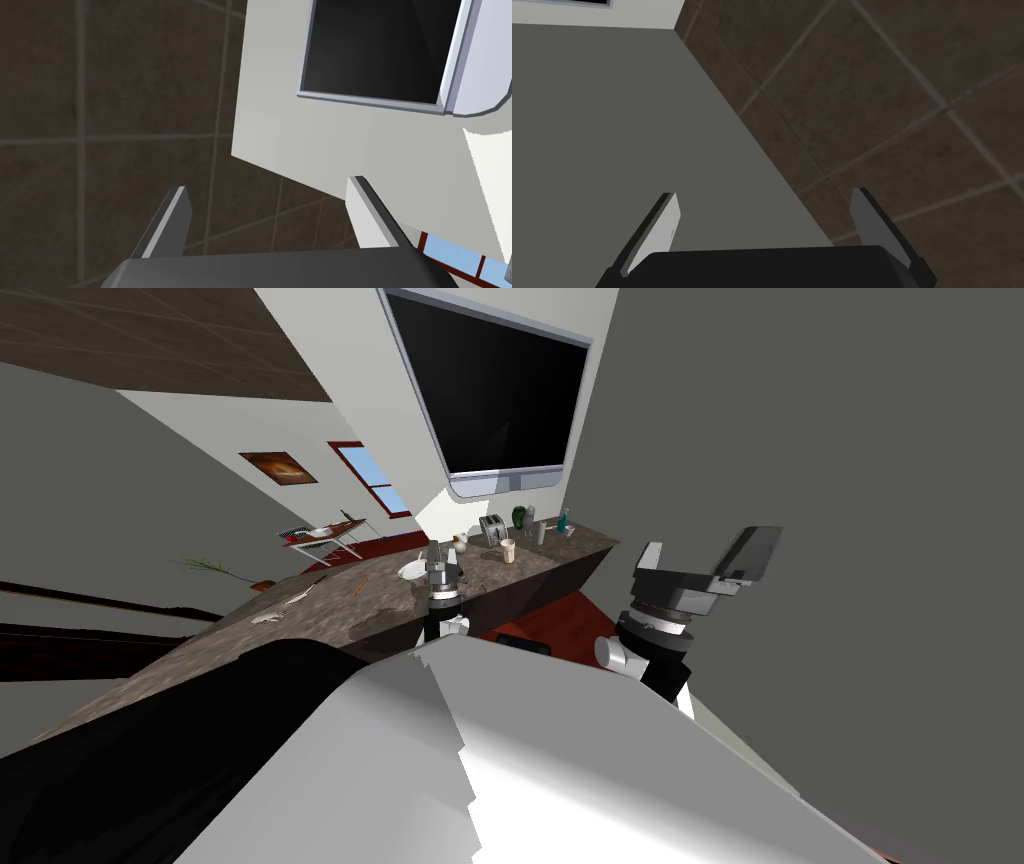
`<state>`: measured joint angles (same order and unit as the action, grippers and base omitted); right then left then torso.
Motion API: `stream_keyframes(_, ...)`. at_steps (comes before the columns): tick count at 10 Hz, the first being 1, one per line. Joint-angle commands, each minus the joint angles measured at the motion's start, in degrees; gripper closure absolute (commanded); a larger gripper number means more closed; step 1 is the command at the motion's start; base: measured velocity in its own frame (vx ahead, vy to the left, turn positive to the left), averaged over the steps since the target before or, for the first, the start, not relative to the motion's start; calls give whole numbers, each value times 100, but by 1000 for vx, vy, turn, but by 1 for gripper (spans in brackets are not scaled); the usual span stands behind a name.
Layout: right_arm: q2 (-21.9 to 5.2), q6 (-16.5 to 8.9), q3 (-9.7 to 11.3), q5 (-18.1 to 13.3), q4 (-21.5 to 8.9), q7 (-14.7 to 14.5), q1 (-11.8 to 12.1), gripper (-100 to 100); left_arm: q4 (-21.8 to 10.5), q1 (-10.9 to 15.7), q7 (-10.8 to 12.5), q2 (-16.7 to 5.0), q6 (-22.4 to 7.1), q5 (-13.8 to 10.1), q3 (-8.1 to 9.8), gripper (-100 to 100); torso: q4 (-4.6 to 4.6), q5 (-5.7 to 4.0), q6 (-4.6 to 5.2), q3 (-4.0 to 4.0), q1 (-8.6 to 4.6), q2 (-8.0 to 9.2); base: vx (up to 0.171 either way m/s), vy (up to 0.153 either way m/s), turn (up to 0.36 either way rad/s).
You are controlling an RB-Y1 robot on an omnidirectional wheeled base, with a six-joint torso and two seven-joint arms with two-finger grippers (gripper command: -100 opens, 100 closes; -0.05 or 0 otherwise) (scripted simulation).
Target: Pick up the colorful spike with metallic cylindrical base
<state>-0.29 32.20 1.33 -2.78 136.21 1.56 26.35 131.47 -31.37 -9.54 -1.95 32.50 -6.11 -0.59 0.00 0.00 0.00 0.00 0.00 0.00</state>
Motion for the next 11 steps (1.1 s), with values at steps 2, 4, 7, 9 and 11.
stream_keyframes(2, 0, 0, 0, 0, 0, 0, 0, 0, -76, 46, -135, -328, 40, 148, 56, -100, 1, 3, -1, 3, 14, 5, -44, 80, 52)
stream_keyframes(4, -1, 0, -1, 0, 0, 0, -1, 0, -179, 104, -295, -596, 85, 328, 124, -100, 6, 13, -1, 14, 58, 24, -72, 158, 51)
stream_keyframes(7, -1, 0, -1, 0, -1, 0, -1, 0, -318, 170, -490, -878, 129, 554, 207, -100, 7, 15, 0, 18, 61, 32, -80, 148, 38)
stream_keyframes(9, -1, 0, -1, 0, -1, 0, -1, 0, -433, 213, -633, -1074, 149, 725, 267, -100, 6, 13, -1, 16, 53, 26, -51, 127, 40)
stream_keyframes(11, -1, 0, -1, 0, 0, 0, -1, 0, -640, 270, -856, -1373, 158, 1004, 359, -100, 5, 15, 0, 14, 64, 24, -55, 169, 22)
